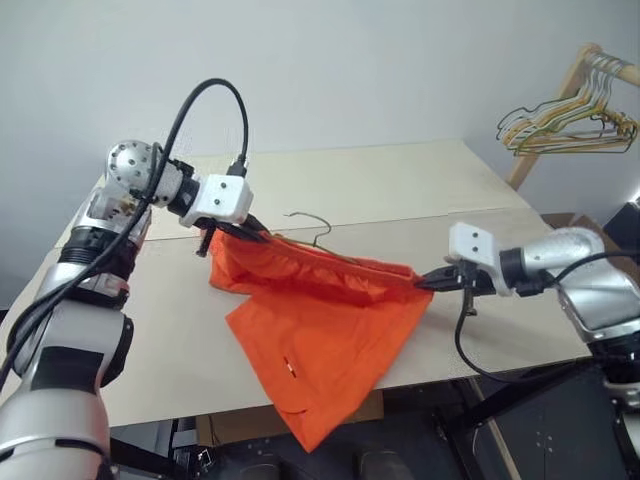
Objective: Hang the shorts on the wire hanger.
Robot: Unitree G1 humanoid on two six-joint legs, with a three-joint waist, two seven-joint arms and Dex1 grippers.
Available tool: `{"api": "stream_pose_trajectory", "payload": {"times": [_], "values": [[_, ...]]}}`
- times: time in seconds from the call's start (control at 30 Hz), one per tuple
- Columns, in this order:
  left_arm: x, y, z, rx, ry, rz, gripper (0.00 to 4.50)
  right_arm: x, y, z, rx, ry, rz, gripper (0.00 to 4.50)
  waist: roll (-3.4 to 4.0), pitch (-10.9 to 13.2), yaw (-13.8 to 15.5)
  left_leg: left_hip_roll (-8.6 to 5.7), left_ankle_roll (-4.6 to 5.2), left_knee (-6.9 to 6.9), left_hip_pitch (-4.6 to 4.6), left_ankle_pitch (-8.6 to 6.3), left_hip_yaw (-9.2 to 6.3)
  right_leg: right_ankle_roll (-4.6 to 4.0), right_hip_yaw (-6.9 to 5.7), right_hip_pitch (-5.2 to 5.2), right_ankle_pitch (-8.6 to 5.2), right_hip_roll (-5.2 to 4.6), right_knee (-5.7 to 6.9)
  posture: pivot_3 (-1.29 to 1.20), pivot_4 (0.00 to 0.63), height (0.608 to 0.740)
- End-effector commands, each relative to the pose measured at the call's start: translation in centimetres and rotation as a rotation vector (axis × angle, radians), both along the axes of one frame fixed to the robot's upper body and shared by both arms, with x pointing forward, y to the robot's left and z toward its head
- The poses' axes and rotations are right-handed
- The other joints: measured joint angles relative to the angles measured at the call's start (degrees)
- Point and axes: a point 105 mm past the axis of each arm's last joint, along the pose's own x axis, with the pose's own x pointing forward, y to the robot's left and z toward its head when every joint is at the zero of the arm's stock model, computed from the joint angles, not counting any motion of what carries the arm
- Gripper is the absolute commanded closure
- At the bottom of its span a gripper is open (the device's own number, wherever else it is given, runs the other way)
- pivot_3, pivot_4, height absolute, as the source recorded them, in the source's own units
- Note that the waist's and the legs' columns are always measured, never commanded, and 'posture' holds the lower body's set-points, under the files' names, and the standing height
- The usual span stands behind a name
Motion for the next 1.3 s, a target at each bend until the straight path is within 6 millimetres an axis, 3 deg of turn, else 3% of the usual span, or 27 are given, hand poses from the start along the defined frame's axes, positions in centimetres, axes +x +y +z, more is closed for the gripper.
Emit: {"api": "stream_pose_trajectory", "payload": {"times": [0.03, 0.37, 0.73, 0.83, 0.93, 1.1, 1.3], "values": [[0.4, 0.2, 1.0, 0.002, -0.077, 0.033, 4.50, -0.1, 0.8, 2.5, -0.066, -0.090, 0.055, 4.47, 0.01, 0.0, 0.0, 0.00, 0.00, -0.01, 0.00, 0.00, 0.00, 0.00, 0.00, -0.01, 0.00, 0.00, 0.00, -0.08, 0.000, 0.740], [0.5, -1.3, 2.2, -0.137, -0.098, 0.041, 4.50, 0.8, 4.0, 5.5, 0.060, -0.177, 0.056, 4.47, 0.01, 0.0, 0.5, 0.00, 0.00, 0.02, -0.02, 0.00, 0.01, -0.01, -0.01, -0.01, 0.00, -0.04, 0.01, -0.07, 0.000, 0.740], [1.1, -1.5, 2.8, -0.205, -0.121, 0.080, 4.50, 2.1, 4.8, 8.6, 0.188, -0.201, -0.034, 4.47, 0.01, 0.0, 0.4, 0.00, 0.00, 0.02, -0.01, 0.00, -0.01, -0.02, -0.03, -0.02, 0.01, -0.03, 0.05, -0.08, 0.000, 0.740], [1.2, -1.7, 3.1, -0.247, -0.123, 0.091, 4.50, 2.3, 4.6, 8.5, 0.157, -0.215, -0.042, 4.47, 0.01, 0.0, 0.4, -0.01, 0.00, 0.02, -0.03, 0.00, -0.01, -0.02, -0.03, -0.02, 0.01, -0.04, 0.03, -0.09, 0.000, 0.740], [1.0, -1.9, 3.6, -0.289, -0.111, 0.086, 4.50, 2.5, 4.2, 7.4, 0.092, -0.245, -0.039, 3.95, 0.01, 0.0, 0.2, -0.01, 0.00, 0.01, -0.03, 0.00, 0.00, -0.02, -0.03, -0.03, 0.01, -0.05, 0.04, -0.09, 0.000, 0.740], [0.7, -2.0, 4.0, -0.328, -0.101, 0.077, 4.50, 2.9, 3.9, 5.8, 0.048, -0.257, -0.025, 2.35, 0.01, 0.0, -0.1, 0.00, 0.00, 0.00, -0.02, 0.00, -0.01, -0.02, -0.03, -0.04, 0.00, -0.04, 0.05, -0.09, 0.000, 0.740], [0.2, -1.9, 3.6, -0.326, -0.079, 0.056, 4.50, 3.4, 4.0, 4.8, 0.080, -0.232, -0.020, 2.35, 0.01, 0.0, -0.1, 0.00, 0.00, 0.00, -0.02, 0.00, -0.01, -0.02, -0.02, -0.04, 0.01, -0.04, 0.05, -0.09, 0.000, 0.740]]}}
